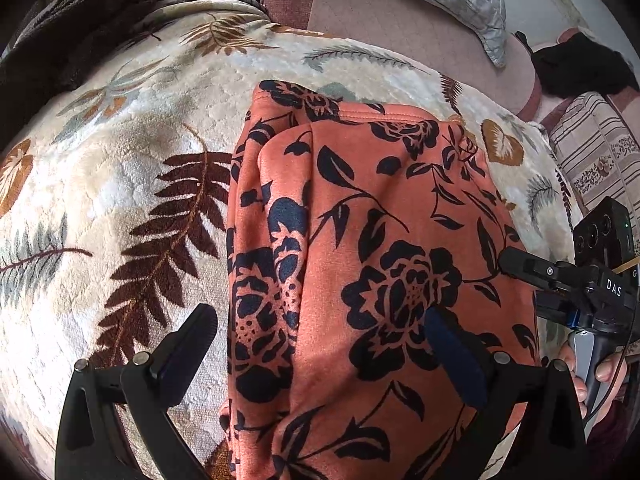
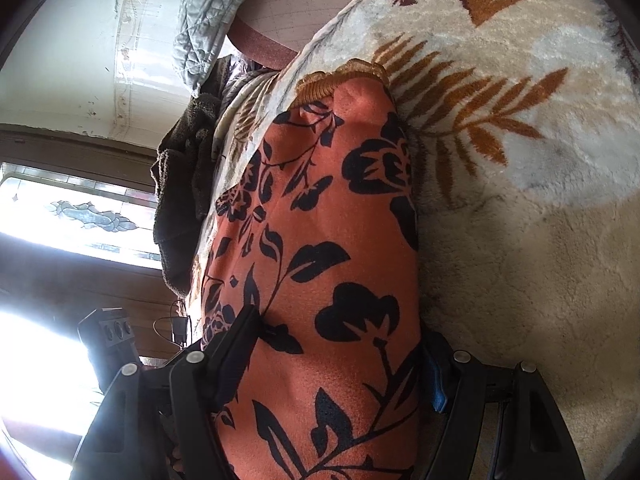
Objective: Fold small clothes
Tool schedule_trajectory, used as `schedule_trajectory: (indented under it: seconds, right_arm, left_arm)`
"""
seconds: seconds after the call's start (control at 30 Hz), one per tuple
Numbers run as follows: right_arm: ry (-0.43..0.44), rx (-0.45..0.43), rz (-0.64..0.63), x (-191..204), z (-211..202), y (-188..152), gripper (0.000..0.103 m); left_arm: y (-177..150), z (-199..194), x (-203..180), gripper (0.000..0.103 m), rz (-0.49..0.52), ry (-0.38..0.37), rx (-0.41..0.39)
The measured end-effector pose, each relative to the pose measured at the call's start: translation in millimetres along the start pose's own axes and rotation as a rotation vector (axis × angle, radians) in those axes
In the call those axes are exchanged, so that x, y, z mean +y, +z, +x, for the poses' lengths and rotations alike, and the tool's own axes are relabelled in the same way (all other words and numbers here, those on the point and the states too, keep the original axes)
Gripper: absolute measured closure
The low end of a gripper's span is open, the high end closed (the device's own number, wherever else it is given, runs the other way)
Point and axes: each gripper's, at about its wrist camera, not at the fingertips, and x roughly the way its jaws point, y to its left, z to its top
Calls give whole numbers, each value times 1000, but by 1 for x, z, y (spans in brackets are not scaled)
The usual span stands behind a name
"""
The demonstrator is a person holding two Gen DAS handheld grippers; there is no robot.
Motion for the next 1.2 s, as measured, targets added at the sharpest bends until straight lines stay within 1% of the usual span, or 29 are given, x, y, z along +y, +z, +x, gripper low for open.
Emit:
schedule_trajectory:
  seconds: [0.17, 0.27, 0.57, 0.63, 0.7, 0.73, 0.8, 0.9, 0.93, 1.0, 1.07, 1.1, 1.13, 1.2]
  right_arm:
    - [-4, -12, -4, 4, 4, 0, 31]
    - [-5, -17, -9, 4, 5, 0, 33]
    - [-8, -26, -13, 3, 8, -1, 37]
    - [-8, -26, -11, 4, 9, 0, 37]
    - [-5, -26, -8, 3, 10, 0, 37]
    - [-3, -26, -6, 2, 11, 1, 37]
    - [-2, -29, -8, 3, 12, 0, 37]
    - [-4, -35, -18, 4, 14, 0, 40]
    - [-6, -39, -24, 5, 14, 0, 42]
    - [-16, -49, -45, 10, 14, -2, 46]
    - [-28, -63, -72, 16, 12, -3, 51]
    - [-34, -71, -89, 19, 11, -4, 52]
    - [-41, -78, -104, 22, 10, -4, 54]
    - [-48, -88, -125, 26, 7, -6, 55]
  left_arm:
    - [0, 1, -2, 1, 11, 2, -8]
    - [1, 2, -4, 5, 14, 0, -7]
    - [1, 5, -5, 7, 11, -3, -1]
    - [1, 11, -2, 7, -7, -31, 25]
    - [1, 21, 4, 7, -47, -86, 77]
    - [1, 23, 7, 6, -67, -108, 83]
    - [1, 23, 8, 5, -68, -134, 87]
    - [0, 21, 9, 6, -91, -157, 69]
    - [0, 19, 9, 16, -94, -161, 58]
    - [-2, 14, 8, 24, -85, -138, 33]
    - [-2, 9, 7, 36, -82, -125, 9]
    - [-2, 5, 6, 45, -78, -121, -7]
    - [-2, 1, 4, 50, -72, -115, -20]
    - [-1, -5, 1, 55, -60, -97, -40]
